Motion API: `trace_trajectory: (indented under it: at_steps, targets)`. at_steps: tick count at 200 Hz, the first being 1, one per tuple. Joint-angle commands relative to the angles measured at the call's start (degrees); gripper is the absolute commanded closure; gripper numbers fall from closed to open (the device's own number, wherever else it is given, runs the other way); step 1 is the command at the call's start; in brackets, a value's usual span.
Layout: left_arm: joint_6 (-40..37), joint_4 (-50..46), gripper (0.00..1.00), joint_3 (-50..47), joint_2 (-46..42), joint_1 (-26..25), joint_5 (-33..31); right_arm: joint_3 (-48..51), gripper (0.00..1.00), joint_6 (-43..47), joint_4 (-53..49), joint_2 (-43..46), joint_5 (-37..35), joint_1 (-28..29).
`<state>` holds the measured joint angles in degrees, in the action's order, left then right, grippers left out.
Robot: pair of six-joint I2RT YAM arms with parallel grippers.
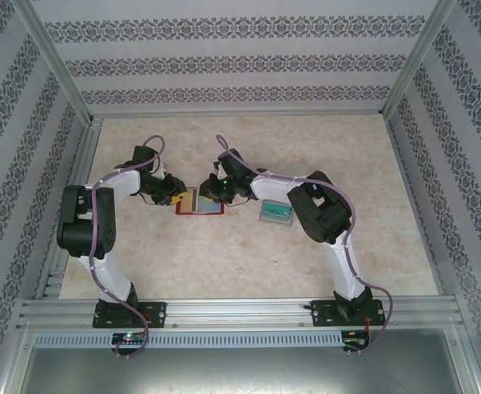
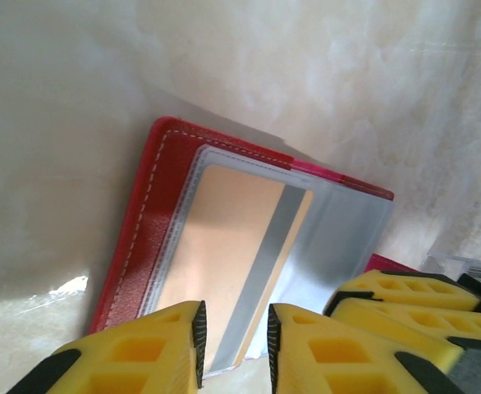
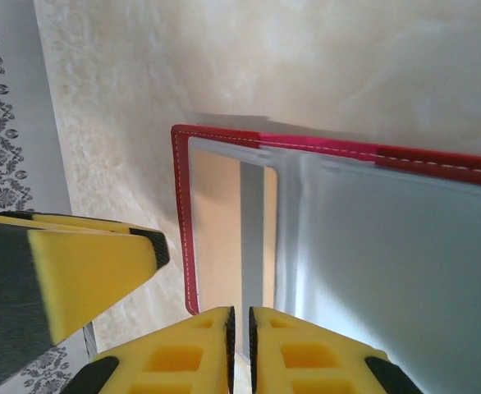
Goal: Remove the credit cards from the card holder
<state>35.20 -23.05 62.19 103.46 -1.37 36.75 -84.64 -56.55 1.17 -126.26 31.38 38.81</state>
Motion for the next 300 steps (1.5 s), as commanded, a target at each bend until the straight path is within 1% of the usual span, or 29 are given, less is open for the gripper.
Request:
trace_trajectory:
  at_steps: [1,103,139,159,244,253,263,272,280,300]
  targets:
    - [-1.80,-2.53,0.73,0.72,0.51,0.84,-1.90,-1.73,0.83,1.75,-1.42,0.00,-0.20,0.68]
    - [-2.59,-2.92,0.74,-0.37,3.66,0.67,-3.87,-3.68,0.80,1.97,-3.28,-3.22,0.26,1.27]
    - [-2.55,-2.54,0.74,-0.44,3.95,0.16,-2.84,-4.17,0.77,1.80,-3.48,-4.24,1.04,1.54]
    - [-2.29,-2.20,0.74,-0.69,4.16,-0.28,-2.47,-4.52,0.81,1.45,-3.05,-4.79,1.58,1.72]
    - [-1.80,-1.54,0.74,-1.44,3.86,-0.74,-2.12,-5.71,0.81,0.94,-2.53,-6.19,3.30,2.22]
    - [-1.80,-1.56,0.74,-1.45,3.80,-0.74,-2.12,-5.71,0.83,0.92,-2.49,-6.35,3.25,2.24]
    - [-1.80,-1.52,0.74,-1.34,3.71,-0.74,-2.17,-5.64,0.90,0.88,-2.34,-6.37,3.25,2.30]
    - [-1.80,-1.65,0.74,-1.34,3.62,-0.74,-2.16,-5.37,0.93,0.63,-1.88,-6.29,3.34,2.28]
    - [-1.80,-1.74,0.74,-1.35,3.66,-0.74,-2.12,-5.10,1.00,0.48,-1.14,-6.13,3.55,2.30]
    - [-1.89,-2.00,0.74,-1.26,3.58,-0.74,-2.30,-4.55,1.00,0.44,-0.22,-5.36,3.34,2.15]
